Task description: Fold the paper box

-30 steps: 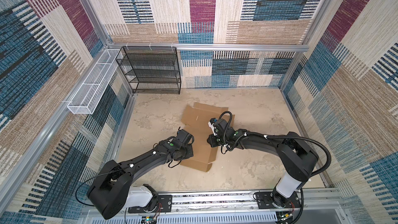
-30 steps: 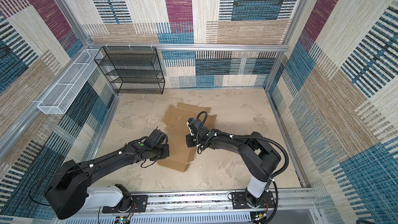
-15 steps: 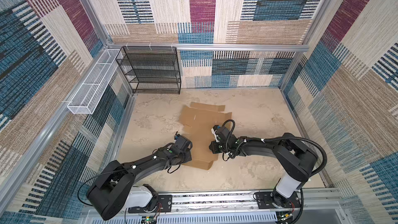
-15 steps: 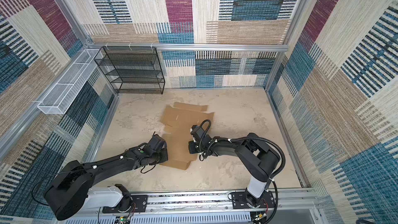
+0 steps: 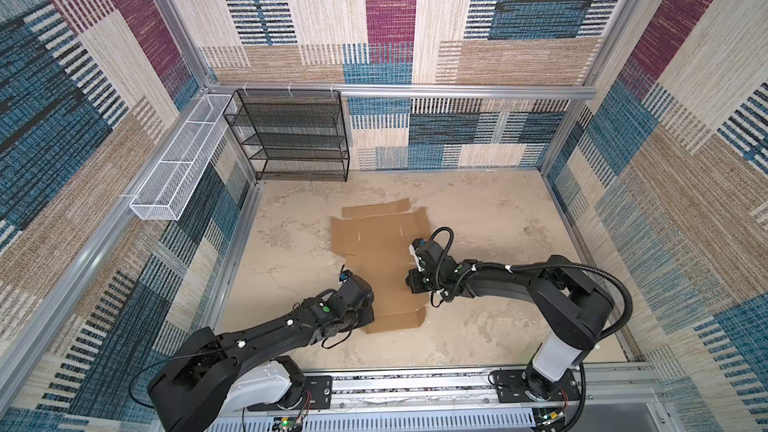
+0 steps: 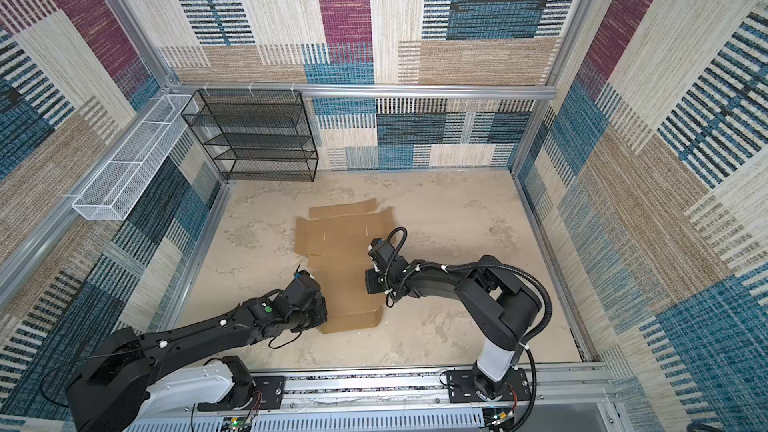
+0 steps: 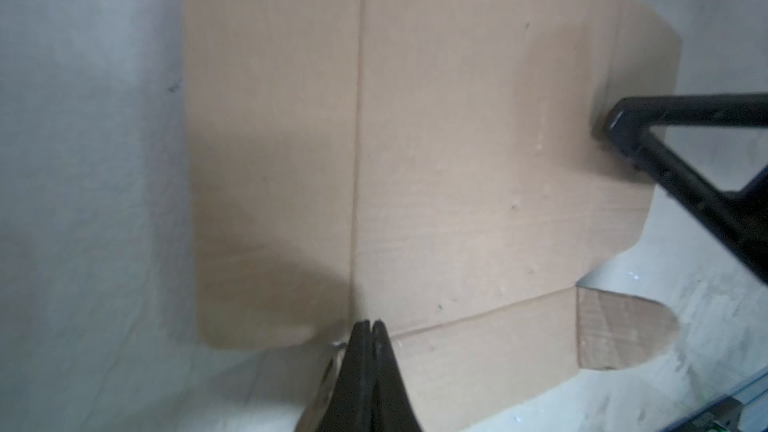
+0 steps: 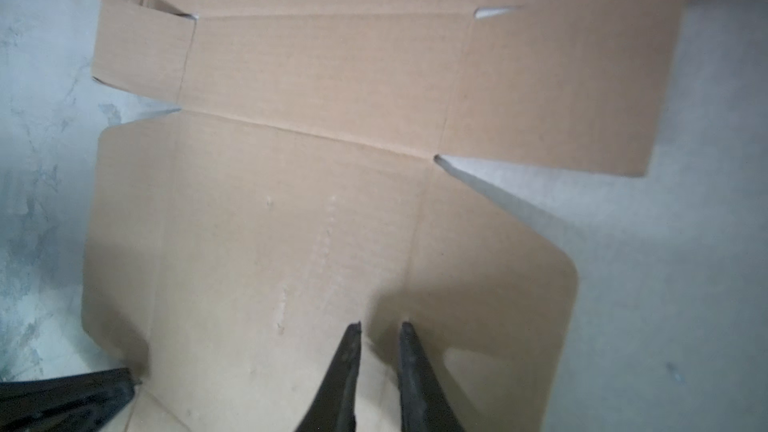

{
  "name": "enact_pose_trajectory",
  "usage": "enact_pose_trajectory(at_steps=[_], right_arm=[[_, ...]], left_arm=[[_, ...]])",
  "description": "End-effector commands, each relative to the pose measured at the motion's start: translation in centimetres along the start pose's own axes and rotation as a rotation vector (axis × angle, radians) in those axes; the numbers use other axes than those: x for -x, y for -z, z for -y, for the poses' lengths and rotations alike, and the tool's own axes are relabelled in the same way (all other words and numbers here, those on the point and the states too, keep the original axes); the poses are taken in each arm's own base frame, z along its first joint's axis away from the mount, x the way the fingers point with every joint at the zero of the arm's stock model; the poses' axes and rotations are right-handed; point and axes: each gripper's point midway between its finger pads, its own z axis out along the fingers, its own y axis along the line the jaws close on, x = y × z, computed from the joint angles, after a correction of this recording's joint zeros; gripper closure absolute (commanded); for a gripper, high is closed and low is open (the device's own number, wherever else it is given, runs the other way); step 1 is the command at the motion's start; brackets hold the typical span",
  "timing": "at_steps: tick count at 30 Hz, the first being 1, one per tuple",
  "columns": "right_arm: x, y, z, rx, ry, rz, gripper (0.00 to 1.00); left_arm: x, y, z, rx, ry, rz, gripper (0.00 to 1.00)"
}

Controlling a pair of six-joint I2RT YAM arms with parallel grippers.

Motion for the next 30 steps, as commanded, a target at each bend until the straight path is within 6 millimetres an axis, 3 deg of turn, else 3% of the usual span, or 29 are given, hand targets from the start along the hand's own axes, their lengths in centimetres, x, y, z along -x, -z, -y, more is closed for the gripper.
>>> enact_pose_trajectory(at_steps=[1,5,6,7,11,16,19,24,30], right_arm=[[-0.2,1.3,-0.3,-0.015,0.015,-0.004,0.77],[1.6,2.9,-1.0,-0.020,0.014,0.045,0.70],[2.3,3.3,-1.2,-0.029,0.017,0.058,0.67],[2.9,3.5,-1.4,-0.032,0.022,0.068,0.65],[5.0,3.9,-2.3,-0.038,0.034,0.088,0.57],[8.3,3.9,-2.5,-0.018,0.007,0.111,0.53],[10.2,4.1,-2.4,-0.006,0.002,0.125,0.52],[12.3,3.5,-1.6,-0.023,-0.001,0.125,0.51],[13.7,2.5,-1.4,-0.020,-0.012,0.130,0.51]], left_arm=[[2.6,2.4,-0.7,0.084,-0.065,0.059,0.73],[6.7,5.2,0.4,0.059,-0.084,0.126,0.37],[7.7,5.7,0.6,0.047,-0.085,0.133,0.03],[8.6,6.2,0.7,0.042,-0.087,0.138,0.00],[11.6,6.6,0.2,0.043,-0.086,0.127,0.00],[15.3,5.1,-0.1,-0.002,-0.055,0.081,0.01],[17.6,4.0,-0.9,-0.008,-0.028,0.053,0.12],[21.2,2.2,-2.2,-0.012,-0.012,0.009,0.40],[23.2,-0.4,-3.4,-0.018,-0.007,-0.079,0.48]])
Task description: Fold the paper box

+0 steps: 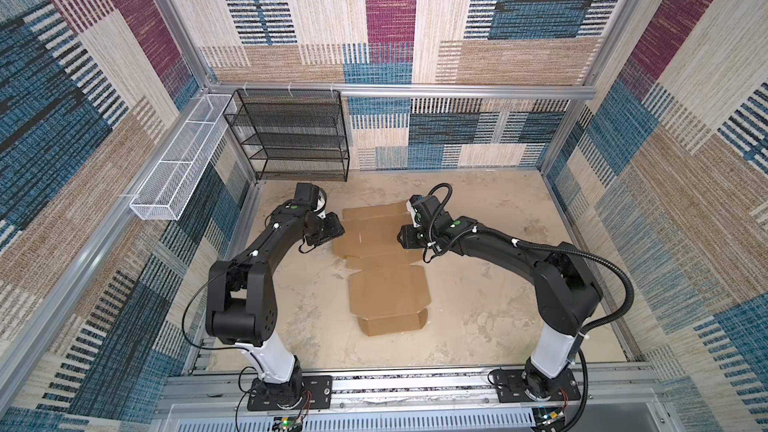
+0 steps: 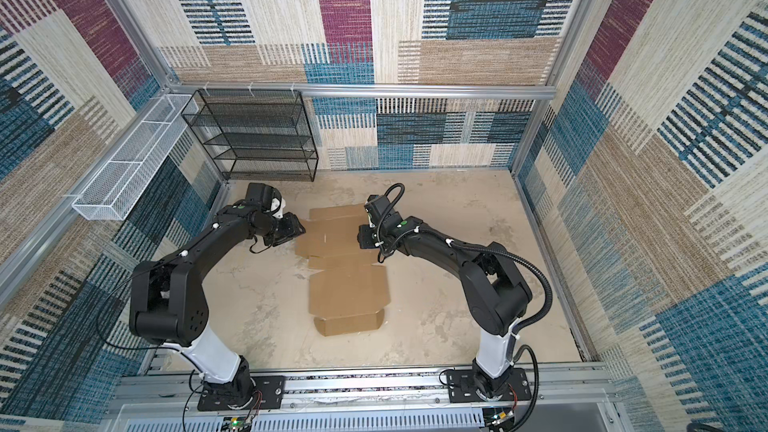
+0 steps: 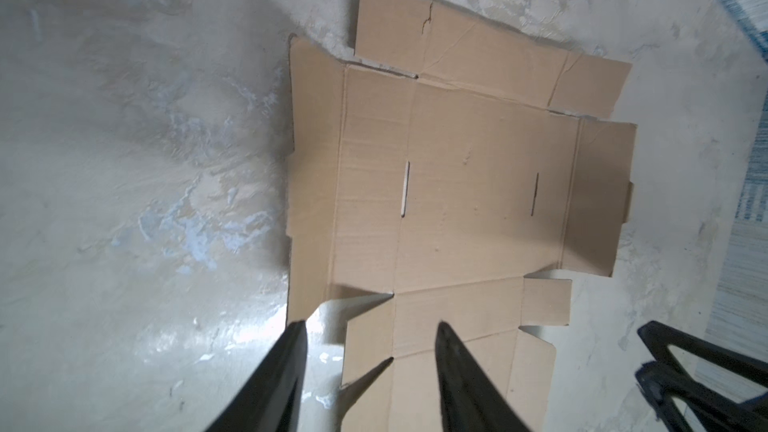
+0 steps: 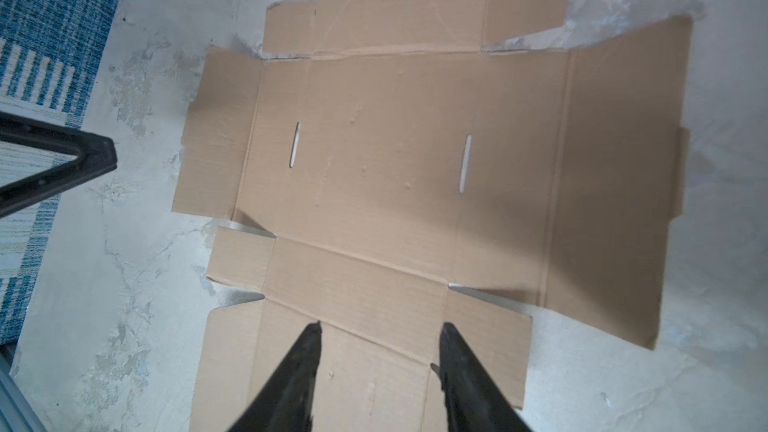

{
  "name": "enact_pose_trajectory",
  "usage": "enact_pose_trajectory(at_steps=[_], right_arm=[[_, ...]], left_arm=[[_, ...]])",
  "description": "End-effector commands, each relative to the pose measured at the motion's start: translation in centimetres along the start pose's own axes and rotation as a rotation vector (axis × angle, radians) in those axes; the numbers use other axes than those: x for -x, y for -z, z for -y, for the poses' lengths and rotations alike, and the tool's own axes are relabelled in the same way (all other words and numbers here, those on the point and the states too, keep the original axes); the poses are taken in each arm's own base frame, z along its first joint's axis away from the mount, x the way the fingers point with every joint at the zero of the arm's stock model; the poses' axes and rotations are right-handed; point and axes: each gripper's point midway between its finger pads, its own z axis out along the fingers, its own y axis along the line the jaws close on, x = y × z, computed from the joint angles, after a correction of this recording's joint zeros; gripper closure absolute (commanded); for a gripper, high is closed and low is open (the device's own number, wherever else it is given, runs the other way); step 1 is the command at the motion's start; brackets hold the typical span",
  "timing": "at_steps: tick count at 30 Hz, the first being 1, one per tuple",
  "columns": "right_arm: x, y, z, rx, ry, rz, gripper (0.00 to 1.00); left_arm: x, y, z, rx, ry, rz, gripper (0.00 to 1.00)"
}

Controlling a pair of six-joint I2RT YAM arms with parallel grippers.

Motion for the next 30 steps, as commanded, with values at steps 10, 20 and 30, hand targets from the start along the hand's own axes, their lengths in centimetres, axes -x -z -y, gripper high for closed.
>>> enact_pose_trajectory(at_steps=[10,20,30], right_arm=[[0.7,-1.4,-0.5,0.029,0.002,-0.020,0.52],[0.9,-1.6,-0.4,0.030,-0.001,-0.021,0.52],[0.7,-1.7,-0.1,0.028,-0.006,-0.023,0.52]], left_arm=[[0.8,-2.4,-2.1,0.036,-0.056,-0.065,0.27],[0.9,-5.2,-1.9,-0.025,-0.054,-0.078,0.02],[1.5,-6.6,-0.9,-0.094,-0.047,-0.071,0.50]])
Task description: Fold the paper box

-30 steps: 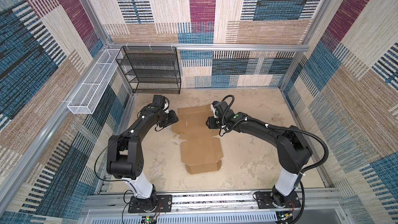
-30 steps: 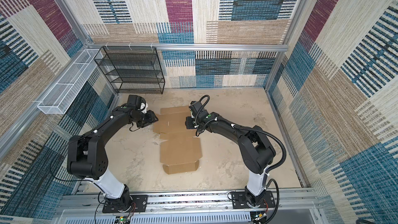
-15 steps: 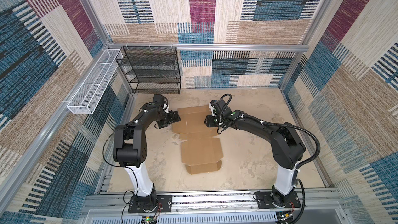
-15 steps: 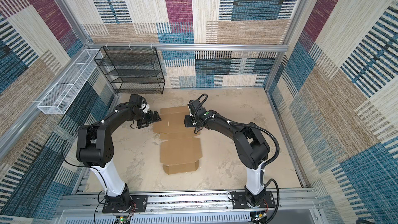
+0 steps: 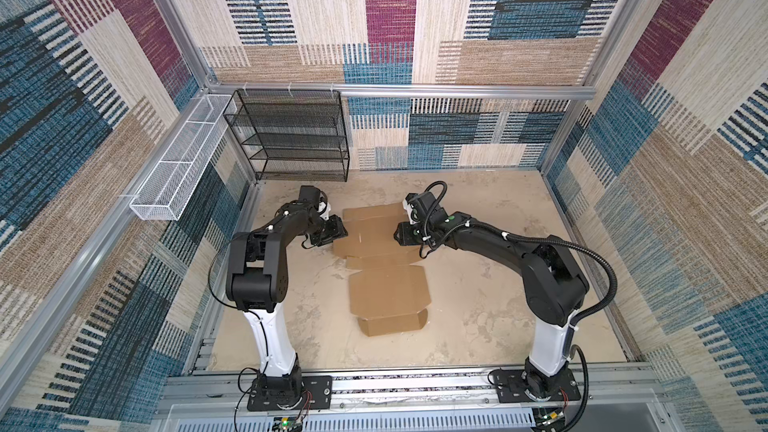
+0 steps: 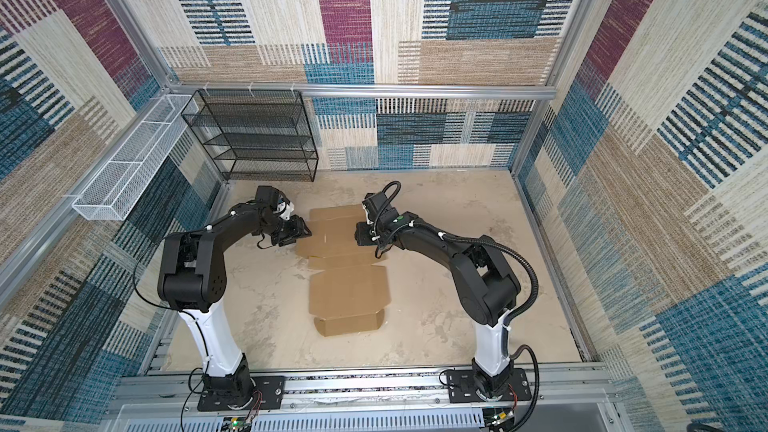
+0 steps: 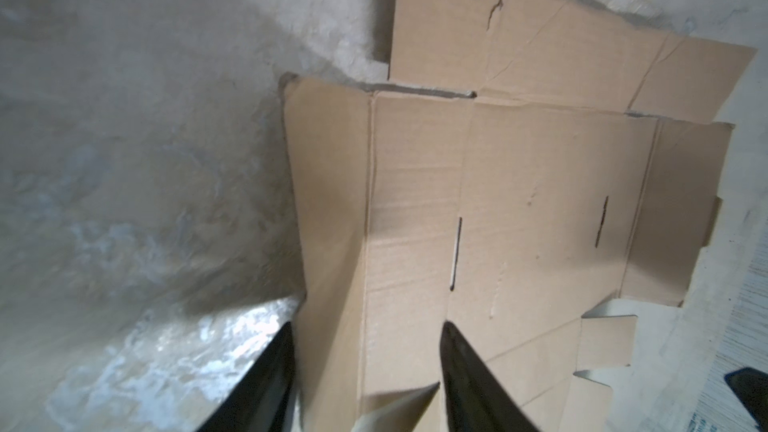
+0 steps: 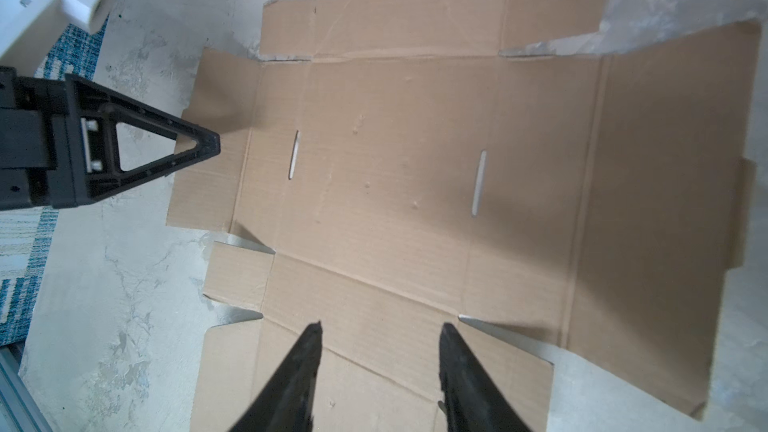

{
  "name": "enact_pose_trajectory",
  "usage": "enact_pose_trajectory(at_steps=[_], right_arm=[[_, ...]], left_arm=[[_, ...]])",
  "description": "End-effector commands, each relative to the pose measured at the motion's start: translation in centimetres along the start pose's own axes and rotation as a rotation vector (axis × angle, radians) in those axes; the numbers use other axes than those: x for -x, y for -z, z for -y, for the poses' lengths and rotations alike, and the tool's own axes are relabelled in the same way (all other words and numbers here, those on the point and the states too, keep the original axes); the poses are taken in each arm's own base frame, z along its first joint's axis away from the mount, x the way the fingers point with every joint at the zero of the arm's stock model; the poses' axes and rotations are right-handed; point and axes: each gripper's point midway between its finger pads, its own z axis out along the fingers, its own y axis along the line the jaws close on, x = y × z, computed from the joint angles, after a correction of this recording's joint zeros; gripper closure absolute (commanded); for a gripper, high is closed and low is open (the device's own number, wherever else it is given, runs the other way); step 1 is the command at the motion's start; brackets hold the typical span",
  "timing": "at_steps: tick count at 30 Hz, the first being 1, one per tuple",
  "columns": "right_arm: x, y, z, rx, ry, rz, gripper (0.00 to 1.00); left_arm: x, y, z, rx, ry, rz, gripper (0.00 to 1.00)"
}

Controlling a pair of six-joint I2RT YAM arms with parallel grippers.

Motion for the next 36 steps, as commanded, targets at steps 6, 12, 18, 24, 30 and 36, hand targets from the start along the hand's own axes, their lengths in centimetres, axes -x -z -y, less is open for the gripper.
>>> enact_pose_trajectory(at_steps=[6,12,18,24,30,36], right_arm=[[0.3,0.2,-0.1,0.006,-0.004,0.006,0.52],[0.4,0.7,-0.3,0.014,-0.014,0.014,0.52],[0.9,1.1,-1.1,0.048,-0.053,0.022,0.52],[1.9,1.9,-2.4,0.106,-0.203,0.045,0.50],[4.2,4.4,-3.3,0.196,-0.448,0.155,0.40],[5.8,5.2,-3.3,0.250,-0.645,0.162,0.37]], left_arm=[[0.7,-0.7,0.8,-0.057,-0.013,0.015,0.61],[0.9,-1.2,0.7,-0.059,-0.006,0.021,0.75],[1.1,-1.3,0.5,-0.055,0.012,0.047,1.00],[1.2,-0.1,1.2,-0.072,0.015,0.139,1.00],[0.9,2.3,3.1,-0.125,-0.026,0.336,1.00],[0.4,4.8,4.2,-0.166,-0.047,0.507,1.00]])
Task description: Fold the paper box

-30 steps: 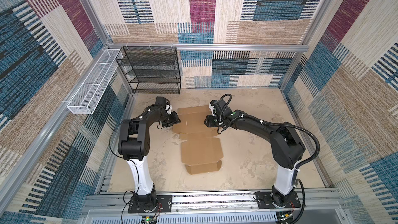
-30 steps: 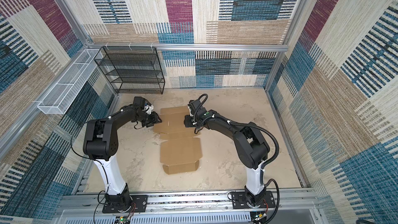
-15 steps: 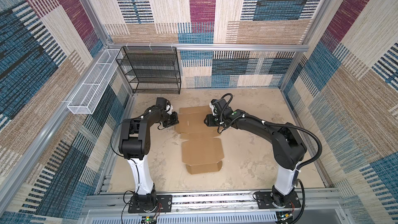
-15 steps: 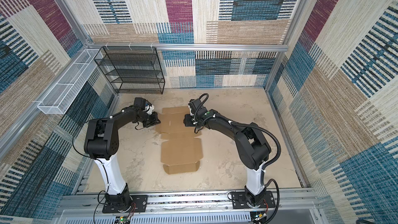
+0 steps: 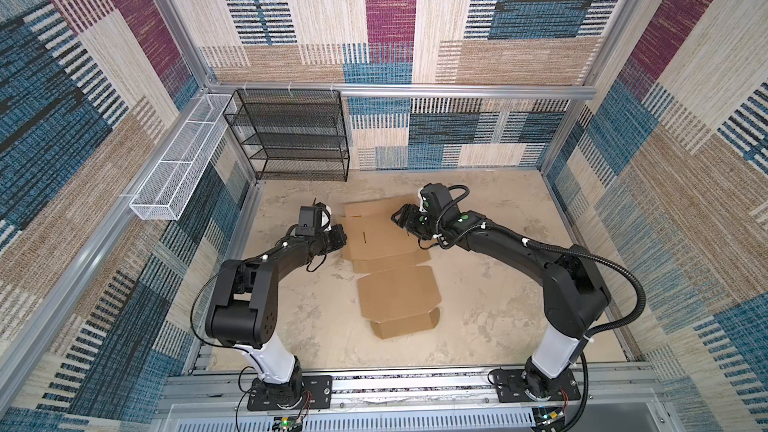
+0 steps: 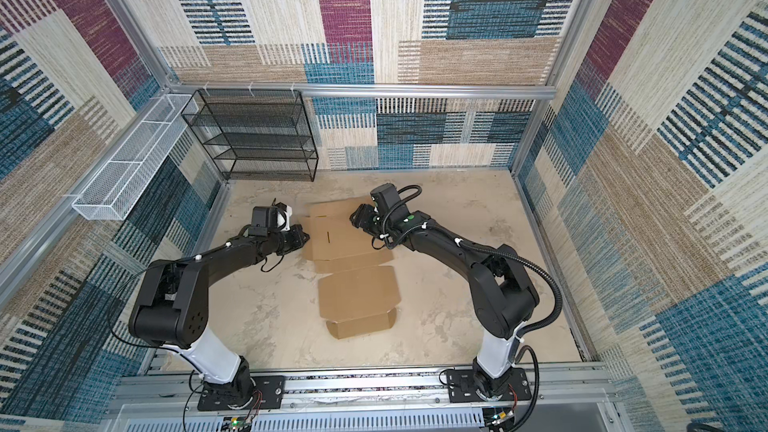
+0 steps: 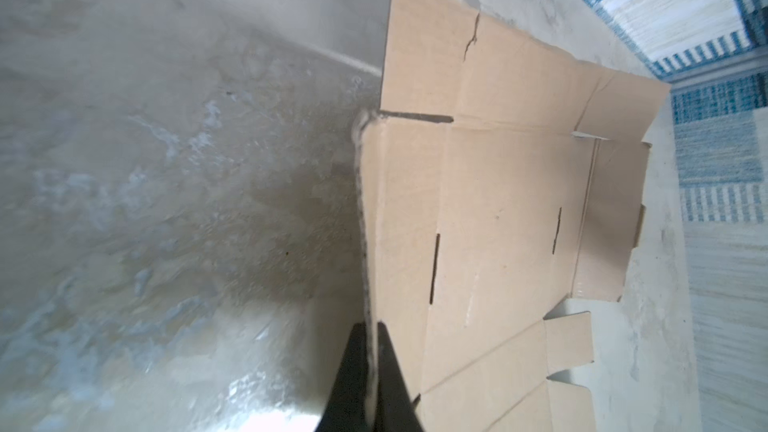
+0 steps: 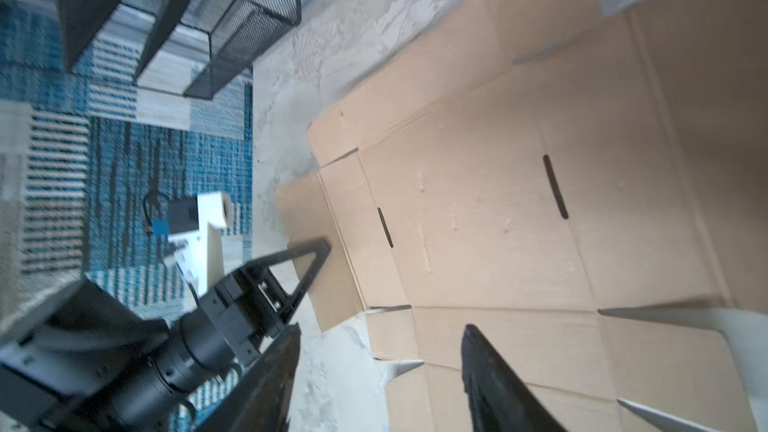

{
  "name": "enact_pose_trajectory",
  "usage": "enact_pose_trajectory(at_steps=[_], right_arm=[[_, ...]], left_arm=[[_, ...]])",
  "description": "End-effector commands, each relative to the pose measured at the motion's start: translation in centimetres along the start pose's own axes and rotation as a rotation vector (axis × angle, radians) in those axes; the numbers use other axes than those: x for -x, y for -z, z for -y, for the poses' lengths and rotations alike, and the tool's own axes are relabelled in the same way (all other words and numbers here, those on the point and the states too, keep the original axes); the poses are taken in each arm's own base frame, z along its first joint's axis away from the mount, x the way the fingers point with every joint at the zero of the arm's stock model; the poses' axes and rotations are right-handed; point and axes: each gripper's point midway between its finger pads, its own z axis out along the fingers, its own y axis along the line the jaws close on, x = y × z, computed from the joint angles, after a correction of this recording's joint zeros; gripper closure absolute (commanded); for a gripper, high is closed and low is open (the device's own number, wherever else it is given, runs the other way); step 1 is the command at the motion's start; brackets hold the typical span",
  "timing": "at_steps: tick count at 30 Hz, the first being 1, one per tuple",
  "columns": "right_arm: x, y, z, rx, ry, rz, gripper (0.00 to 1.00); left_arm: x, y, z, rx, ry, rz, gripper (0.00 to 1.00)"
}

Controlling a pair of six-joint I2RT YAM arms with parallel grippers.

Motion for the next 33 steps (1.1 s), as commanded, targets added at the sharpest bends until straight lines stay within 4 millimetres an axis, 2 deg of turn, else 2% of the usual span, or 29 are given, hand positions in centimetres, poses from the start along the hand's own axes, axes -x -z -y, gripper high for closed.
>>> enact_pose_trajectory(at_steps=[1,8,15,16,17,19,30,33], right_arm=[[1.1,0.2,-1.7,0.071,-0.176,0.016,0.37],[2.4,-2.0,-2.8,0.108,-0.301,-0.004,0.30],[3.5,-5.0,-3.1,0.093,-0.361,-0.021,0.24],[3.5,-5.4,-2.7,0.079,-0.370,-0.025,0.24],[4.0,-5.4,-3.4,0.088,-0.374,-0.020,0.24],[4.3,-5.8,-3.5,0.083,-0.390,-0.024,0.24],[5.7,-6.3,-2.8,0.011,-0.475,0.013,0.27],[5.9,-6.0,-2.8,0.008,-0.492,0.027,0.28]], left_arm=[[2.8,1.3,1.9,-0.055,-0.029,0.187,1.00],[2.1,2.7,3.1,-0.085,-0.069,0.290,1.00],[1.0,3.0,3.8,-0.119,-0.107,0.320,1.00],[0.8,3.0,3.9,-0.123,-0.115,0.326,1.00],[0.6,3.0,4.0,-0.124,-0.124,0.328,1.00],[0.3,3.1,4.3,-0.118,-0.148,0.333,1.00],[-0.6,4.2,5.6,-0.091,-0.274,0.392,1.00],[-0.1,4.9,6.4,-0.093,-0.306,0.446,1.00]])
